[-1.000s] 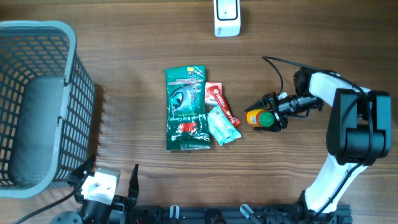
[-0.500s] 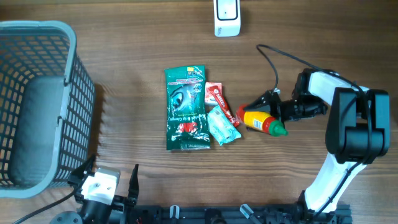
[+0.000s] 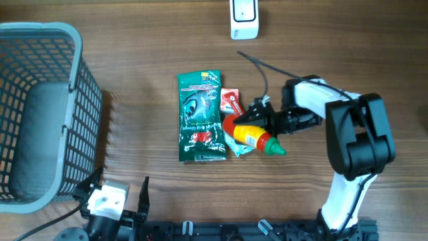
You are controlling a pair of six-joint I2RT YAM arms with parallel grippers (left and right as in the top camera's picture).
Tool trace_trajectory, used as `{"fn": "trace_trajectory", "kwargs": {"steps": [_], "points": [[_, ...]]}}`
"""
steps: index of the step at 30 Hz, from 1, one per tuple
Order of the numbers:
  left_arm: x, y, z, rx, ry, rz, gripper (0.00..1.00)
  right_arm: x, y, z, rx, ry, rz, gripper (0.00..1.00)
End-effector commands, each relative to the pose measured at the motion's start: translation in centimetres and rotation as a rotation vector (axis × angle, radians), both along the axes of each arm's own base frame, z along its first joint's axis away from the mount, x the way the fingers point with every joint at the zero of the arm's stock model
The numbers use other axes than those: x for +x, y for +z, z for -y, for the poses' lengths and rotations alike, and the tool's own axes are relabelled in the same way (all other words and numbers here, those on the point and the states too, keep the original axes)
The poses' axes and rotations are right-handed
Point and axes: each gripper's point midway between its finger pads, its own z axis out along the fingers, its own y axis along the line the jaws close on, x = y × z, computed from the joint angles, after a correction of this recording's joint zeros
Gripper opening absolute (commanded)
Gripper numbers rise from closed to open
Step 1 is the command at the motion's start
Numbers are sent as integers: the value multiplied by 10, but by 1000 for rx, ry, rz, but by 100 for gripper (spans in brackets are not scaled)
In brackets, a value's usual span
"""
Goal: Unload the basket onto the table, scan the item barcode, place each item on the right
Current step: 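Lift the sauce bottle and hold it under the white scanner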
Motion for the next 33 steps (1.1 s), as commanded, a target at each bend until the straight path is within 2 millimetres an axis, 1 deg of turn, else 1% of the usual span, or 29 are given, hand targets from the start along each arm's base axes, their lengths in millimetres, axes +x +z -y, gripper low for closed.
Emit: {"fn": "trace_trajectory", "kwargs": {"steps": [1, 2, 5, 7, 9, 11, 12, 14, 16, 18, 20, 21, 22, 23, 24, 25, 26, 28, 31, 33], "points": [[-1, 1, 1, 4, -7, 10, 100, 4, 6, -10, 42, -21, 11, 37], [-1, 1, 1, 3, -7, 10, 100, 4, 6, -11, 45, -19, 27, 37], [-1, 1, 1, 3, -7, 10, 100, 4, 7, -10, 66, -21, 110, 29], [-1, 1, 1, 3, -7, 10, 100, 5, 9, -9, 72, -27, 136, 31], [-1, 1, 1, 4, -7, 9, 100, 9, 12, -3, 80, -45, 191, 31], [-1, 1, 1, 4, -7, 10, 100, 18, 17, 8, 83, -84, 234, 31], [-1, 1, 1, 3, -7, 9, 100, 25, 19, 16, 82, -113, 259, 31], [-1, 1, 1, 4, -7, 10, 100, 41, 21, 35, 65, -158, 312, 30], [-1, 1, 1, 4, -7, 10, 100, 61, 21, 60, 26, -196, 381, 27], [-1, 1, 1, 4, -7, 9, 100, 80, 18, 89, -55, -208, 420, 26], [-1, 1, 1, 4, -7, 9, 100, 96, 11, 115, -168, -205, 425, 27], [-1, 1, 1, 4, -7, 10, 100, 103, 5, 129, -246, -199, 413, 26], [-1, 1, 1, 4, -7, 10, 100, 114, -6, 151, -387, -193, 385, 26], [-1, 1, 1, 4, -7, 9, 100, 120, -11, 164, -472, -199, 359, 25], [-1, 1, 1, 4, -7, 10, 100, 128, -10, 177, -553, -219, 335, 25], [-1, 1, 1, 4, -7, 10, 100, 135, -4, 188, -610, -240, 339, 25], [-1, 1, 1, 4, -7, 10, 100, 141, 6, 196, -673, -262, 346, 25], [-1, 1, 1, 4, -7, 10, 100, 150, 17, 209, -803, -310, 336, 25], [-1, 1, 1, 4, -7, 9, 100, 160, 25, 226, -995, -421, 292, 25], [-1, 1, 1, 4, -7, 10, 100, 170, 30, 231, -1107, -512, 268, 26]]}}
